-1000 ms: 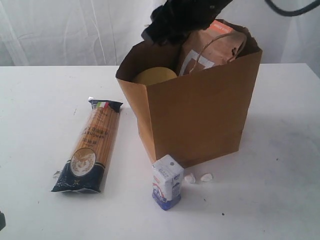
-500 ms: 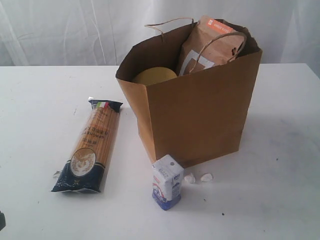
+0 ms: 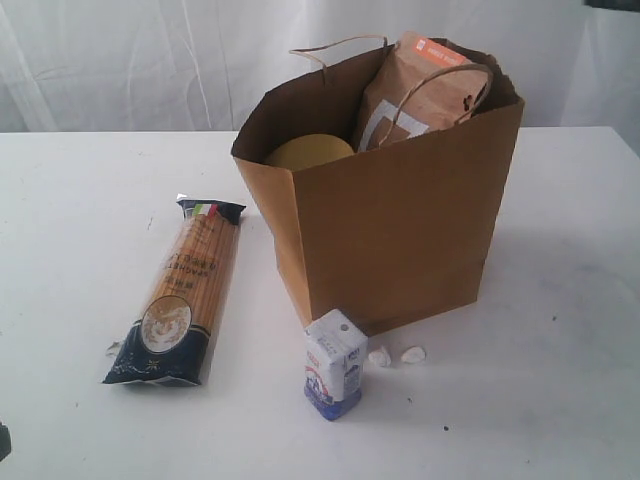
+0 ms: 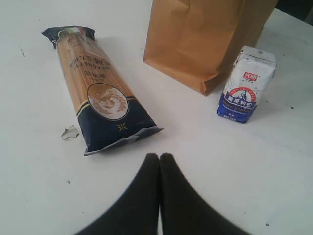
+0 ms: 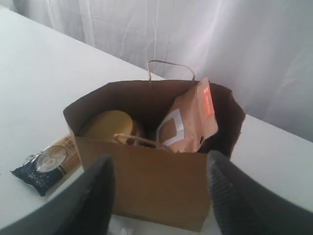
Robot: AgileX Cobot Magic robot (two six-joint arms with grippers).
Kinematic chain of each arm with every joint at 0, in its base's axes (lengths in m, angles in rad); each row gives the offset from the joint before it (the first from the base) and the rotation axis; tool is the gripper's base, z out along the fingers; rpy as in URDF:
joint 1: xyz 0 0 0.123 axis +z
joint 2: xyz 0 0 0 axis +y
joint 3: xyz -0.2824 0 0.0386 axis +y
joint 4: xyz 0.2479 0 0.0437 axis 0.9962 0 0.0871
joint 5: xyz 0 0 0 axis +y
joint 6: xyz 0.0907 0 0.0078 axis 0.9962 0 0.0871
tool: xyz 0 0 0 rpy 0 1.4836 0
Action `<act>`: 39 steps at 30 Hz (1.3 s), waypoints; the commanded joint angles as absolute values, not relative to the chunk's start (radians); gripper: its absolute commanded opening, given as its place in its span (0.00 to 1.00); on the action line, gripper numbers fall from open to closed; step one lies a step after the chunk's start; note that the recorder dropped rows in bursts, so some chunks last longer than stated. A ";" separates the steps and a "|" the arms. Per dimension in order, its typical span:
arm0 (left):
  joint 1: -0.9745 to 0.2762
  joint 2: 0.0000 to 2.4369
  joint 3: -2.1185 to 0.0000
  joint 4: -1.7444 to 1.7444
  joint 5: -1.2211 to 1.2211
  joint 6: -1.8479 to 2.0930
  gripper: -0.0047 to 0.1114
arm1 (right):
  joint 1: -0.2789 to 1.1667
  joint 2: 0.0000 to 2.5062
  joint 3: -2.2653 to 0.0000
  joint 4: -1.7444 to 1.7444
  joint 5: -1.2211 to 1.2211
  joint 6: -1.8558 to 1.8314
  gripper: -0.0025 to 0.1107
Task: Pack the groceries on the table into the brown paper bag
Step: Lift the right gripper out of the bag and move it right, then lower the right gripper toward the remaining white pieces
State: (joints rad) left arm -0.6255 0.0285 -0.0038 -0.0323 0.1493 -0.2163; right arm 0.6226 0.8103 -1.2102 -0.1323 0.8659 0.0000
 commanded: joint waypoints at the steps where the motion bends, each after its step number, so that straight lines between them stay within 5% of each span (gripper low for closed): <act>1: -0.629 0.023 0.000 -0.032 0.151 -0.216 0.04 | 0.617 0.673 -1.130 -0.135 0.966 0.034 0.49; 14: -0.629 0.023 0.000 -0.032 0.151 -0.216 0.04 | 0.617 0.616 -0.813 -0.126 1.163 0.056 0.49; 22: -0.629 0.023 0.000 -0.032 0.151 -0.216 0.04 | 0.617 0.954 -0.749 -0.087 0.940 -0.010 0.49; 39: -0.629 0.023 0.000 -0.032 0.151 -0.216 0.04 | 0.505 1.701 -1.001 0.122 0.702 -0.105 0.49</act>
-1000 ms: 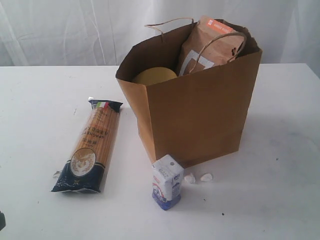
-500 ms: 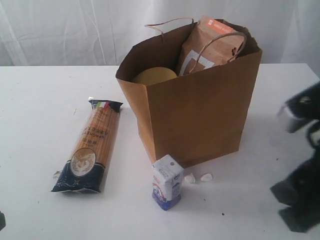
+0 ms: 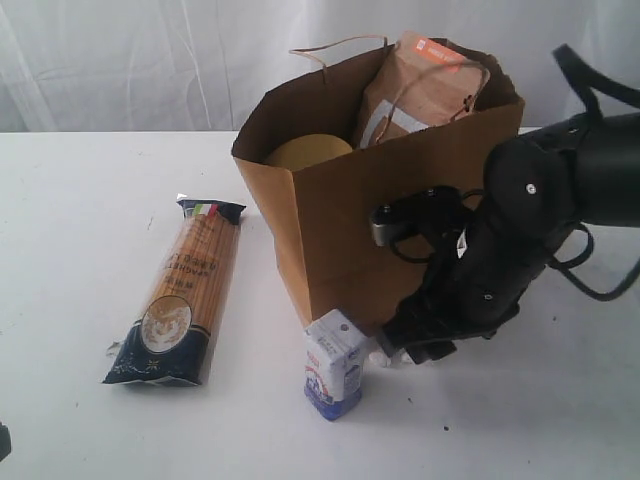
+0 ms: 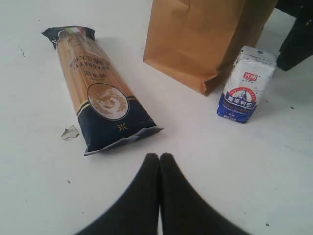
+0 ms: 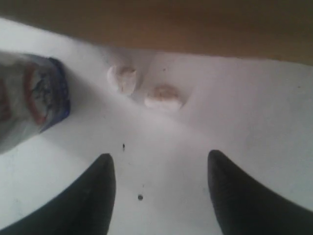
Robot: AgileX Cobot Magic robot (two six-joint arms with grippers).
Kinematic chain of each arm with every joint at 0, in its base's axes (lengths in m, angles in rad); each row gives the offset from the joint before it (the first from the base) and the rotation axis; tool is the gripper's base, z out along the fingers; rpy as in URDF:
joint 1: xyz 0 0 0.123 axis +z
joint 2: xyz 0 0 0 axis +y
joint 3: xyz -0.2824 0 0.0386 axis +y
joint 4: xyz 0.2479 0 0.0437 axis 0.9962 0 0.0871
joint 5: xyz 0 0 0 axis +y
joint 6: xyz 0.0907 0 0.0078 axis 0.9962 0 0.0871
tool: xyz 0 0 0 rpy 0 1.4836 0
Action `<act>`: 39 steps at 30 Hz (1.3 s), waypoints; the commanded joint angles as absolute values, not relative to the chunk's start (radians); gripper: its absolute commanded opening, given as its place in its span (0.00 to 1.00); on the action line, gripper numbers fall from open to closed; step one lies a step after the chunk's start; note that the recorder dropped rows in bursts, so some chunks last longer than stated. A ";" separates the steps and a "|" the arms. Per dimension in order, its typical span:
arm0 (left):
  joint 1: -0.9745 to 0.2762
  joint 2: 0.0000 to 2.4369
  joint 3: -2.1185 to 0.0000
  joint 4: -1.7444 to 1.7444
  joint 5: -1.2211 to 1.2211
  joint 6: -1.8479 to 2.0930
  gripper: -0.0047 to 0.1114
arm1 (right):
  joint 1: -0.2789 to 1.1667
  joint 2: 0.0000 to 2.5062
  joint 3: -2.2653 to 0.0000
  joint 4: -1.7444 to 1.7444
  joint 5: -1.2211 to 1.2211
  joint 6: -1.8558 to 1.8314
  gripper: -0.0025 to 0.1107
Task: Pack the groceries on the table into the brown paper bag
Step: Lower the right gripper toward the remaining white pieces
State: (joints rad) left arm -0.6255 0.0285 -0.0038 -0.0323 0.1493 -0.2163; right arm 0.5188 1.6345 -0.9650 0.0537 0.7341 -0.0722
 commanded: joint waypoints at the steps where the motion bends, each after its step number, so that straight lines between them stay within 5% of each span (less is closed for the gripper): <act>1: -0.629 0.023 0.000 -0.032 0.151 -0.216 0.04 | 0.505 1.712 -1.006 0.128 0.694 -0.105 0.49; 39: -0.629 0.023 0.000 -0.032 0.151 -0.206 0.04 | 0.497 1.843 -0.987 0.139 0.579 -0.107 0.43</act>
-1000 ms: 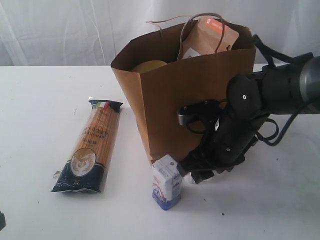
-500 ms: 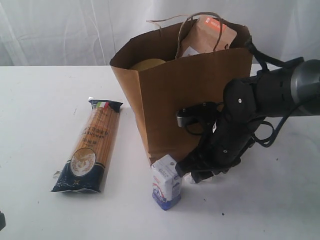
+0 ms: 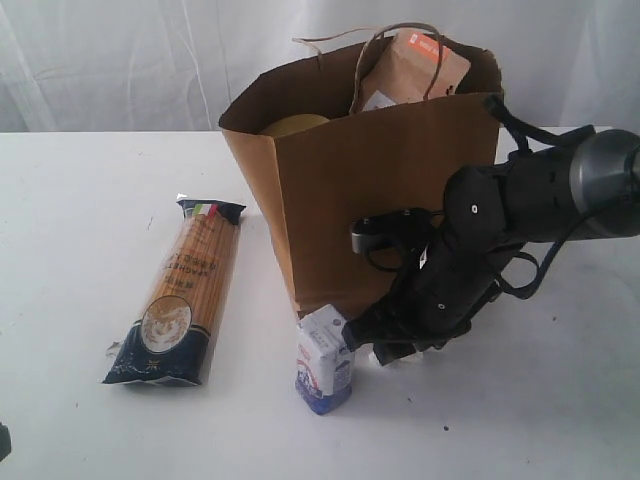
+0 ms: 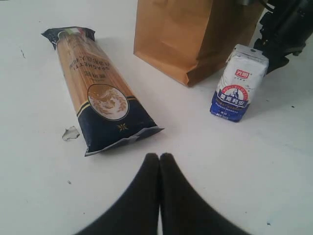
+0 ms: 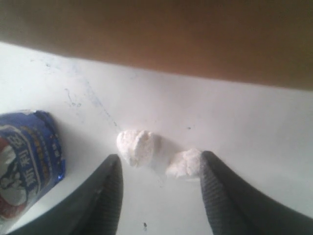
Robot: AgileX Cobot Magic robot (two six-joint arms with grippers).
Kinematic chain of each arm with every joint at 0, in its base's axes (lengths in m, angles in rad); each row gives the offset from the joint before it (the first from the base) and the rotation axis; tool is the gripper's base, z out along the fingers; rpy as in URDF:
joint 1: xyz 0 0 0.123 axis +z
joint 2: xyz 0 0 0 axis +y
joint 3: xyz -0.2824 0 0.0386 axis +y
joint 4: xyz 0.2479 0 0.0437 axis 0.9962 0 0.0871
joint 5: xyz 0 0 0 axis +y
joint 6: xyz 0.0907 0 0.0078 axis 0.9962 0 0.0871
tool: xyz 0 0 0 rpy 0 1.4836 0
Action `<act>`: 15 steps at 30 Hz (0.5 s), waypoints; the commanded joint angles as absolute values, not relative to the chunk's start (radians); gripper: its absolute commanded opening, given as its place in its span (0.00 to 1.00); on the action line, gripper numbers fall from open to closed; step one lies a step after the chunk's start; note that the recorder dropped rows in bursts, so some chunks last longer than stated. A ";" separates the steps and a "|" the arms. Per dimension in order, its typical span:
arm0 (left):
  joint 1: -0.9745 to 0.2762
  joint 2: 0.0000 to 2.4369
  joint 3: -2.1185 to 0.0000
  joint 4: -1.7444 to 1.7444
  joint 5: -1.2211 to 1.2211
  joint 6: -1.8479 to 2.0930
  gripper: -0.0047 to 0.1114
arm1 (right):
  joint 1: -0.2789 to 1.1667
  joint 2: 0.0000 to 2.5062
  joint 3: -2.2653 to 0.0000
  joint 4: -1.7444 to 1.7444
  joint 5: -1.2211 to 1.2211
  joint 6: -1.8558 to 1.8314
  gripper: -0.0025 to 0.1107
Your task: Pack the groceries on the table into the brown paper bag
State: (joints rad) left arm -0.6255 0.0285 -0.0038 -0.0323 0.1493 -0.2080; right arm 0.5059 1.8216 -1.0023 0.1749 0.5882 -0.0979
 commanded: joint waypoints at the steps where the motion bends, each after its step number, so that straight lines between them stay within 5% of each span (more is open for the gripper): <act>1: -0.629 0.023 0.000 -0.032 0.151 -0.206 0.04 | 0.497 1.841 -0.987 0.137 0.578 -0.105 0.43; 15: -0.629 0.023 0.000 -0.032 0.151 -0.206 0.04 | 0.497 1.730 -0.880 0.135 0.531 -0.101 0.43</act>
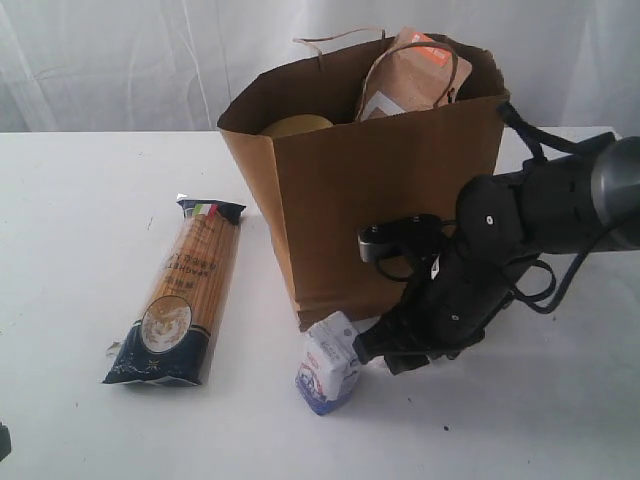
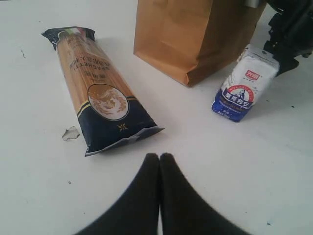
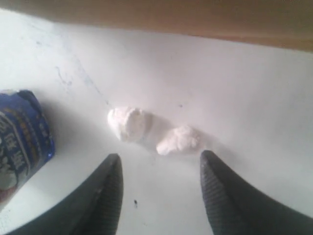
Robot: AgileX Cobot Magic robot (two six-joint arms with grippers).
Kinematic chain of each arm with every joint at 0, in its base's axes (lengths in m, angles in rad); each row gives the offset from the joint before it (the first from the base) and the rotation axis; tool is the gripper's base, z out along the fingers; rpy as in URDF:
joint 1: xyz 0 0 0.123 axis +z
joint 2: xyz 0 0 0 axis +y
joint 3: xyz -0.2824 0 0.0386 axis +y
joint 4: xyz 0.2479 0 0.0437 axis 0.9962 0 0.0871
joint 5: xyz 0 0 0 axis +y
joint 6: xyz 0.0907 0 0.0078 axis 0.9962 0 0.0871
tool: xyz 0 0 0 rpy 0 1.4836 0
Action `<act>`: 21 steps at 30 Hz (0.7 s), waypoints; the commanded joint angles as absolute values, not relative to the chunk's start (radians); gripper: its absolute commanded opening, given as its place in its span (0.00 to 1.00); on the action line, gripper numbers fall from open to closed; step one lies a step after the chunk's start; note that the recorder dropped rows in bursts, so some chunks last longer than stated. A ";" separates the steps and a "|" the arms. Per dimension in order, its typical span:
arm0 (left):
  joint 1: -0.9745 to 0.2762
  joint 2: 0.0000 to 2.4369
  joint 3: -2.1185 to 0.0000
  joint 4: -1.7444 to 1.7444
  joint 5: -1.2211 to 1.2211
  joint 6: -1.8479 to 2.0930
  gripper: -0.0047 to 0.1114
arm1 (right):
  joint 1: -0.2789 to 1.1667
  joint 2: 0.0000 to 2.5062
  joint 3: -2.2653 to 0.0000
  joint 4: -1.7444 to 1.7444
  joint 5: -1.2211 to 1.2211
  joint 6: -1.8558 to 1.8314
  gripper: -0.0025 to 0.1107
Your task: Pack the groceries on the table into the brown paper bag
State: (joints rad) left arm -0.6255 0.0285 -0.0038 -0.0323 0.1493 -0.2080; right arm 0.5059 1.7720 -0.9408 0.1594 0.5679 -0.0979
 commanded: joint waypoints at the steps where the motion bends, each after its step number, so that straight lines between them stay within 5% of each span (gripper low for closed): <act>1: -0.629 0.023 0.000 -0.032 0.151 -0.206 0.04 | 0.497 1.717 -0.867 0.135 0.516 -0.093 0.43; 21: -0.629 0.023 0.000 -0.032 0.151 -0.206 0.04 | 0.462 1.688 -0.836 0.142 0.396 -0.068 0.43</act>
State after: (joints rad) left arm -0.6255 0.0285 -0.0038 -0.0323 0.1493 -0.2061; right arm 0.4706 1.6854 -0.8429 0.1438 0.4116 -0.0710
